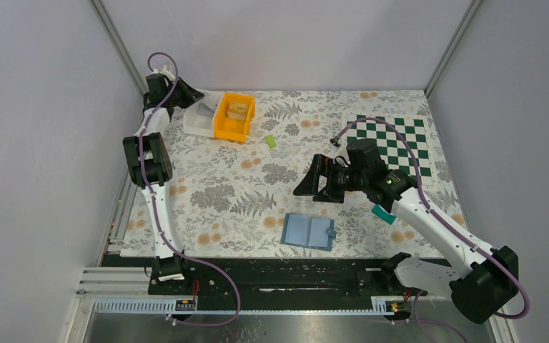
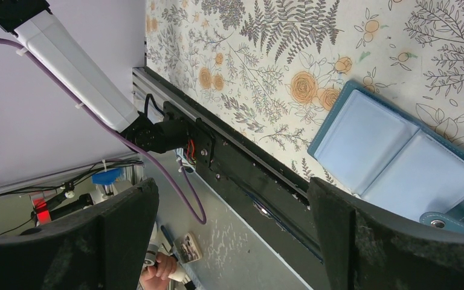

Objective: Take the credit cards out of the card holder
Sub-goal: Place the credit card in the storage box.

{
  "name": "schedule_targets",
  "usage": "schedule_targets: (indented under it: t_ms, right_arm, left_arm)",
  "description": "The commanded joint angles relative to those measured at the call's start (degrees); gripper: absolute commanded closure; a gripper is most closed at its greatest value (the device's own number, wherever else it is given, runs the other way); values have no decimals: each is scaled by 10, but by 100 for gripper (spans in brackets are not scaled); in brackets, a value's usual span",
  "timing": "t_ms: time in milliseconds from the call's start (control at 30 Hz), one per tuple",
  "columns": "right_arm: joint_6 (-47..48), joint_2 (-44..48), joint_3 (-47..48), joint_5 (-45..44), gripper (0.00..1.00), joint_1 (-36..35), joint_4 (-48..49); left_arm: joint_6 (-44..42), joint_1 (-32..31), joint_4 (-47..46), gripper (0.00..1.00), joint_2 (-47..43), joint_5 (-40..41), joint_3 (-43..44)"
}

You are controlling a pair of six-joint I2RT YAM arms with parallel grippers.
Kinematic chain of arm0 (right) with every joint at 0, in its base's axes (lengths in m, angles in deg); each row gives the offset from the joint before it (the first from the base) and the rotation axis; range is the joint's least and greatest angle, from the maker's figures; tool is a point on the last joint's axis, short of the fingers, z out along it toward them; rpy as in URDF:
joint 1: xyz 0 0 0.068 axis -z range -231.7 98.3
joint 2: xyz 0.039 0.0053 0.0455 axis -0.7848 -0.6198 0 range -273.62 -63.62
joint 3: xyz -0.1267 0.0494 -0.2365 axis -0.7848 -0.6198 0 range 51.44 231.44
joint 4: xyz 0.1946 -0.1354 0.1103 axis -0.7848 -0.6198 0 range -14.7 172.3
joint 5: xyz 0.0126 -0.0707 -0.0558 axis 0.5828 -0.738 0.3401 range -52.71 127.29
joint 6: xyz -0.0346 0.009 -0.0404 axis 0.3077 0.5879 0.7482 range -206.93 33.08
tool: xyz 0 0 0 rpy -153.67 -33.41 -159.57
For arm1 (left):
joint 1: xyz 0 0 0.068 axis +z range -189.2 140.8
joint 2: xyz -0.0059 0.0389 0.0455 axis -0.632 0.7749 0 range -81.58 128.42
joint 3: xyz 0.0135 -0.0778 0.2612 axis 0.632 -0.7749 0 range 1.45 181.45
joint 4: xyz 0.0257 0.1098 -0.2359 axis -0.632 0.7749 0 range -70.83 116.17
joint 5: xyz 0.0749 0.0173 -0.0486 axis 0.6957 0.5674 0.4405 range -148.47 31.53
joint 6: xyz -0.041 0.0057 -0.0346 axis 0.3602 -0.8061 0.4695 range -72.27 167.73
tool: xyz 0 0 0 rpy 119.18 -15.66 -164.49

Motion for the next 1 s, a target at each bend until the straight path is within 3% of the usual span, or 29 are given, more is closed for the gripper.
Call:
schedule_targets:
  t_ms: [0, 567, 867, 967]
  right_arm:
    - [0, 0, 22, 14, 0, 2, 13]
    - [4, 7, 22, -8, 0, 2, -15]
    - [3, 18, 28, -149, 0, 2, -114]
    - [13, -1, 38, -139, 0, 2, -144]
  left_arm:
    - [0, -2, -48, 84, -3, 16, 25]
    - [-20, -2, -40, 57, -42, 28, 33]
    - [-29, -3, -33, 46, -152, 12, -46]
    - [-37, -7, -14, 37, -204, 10, -89]
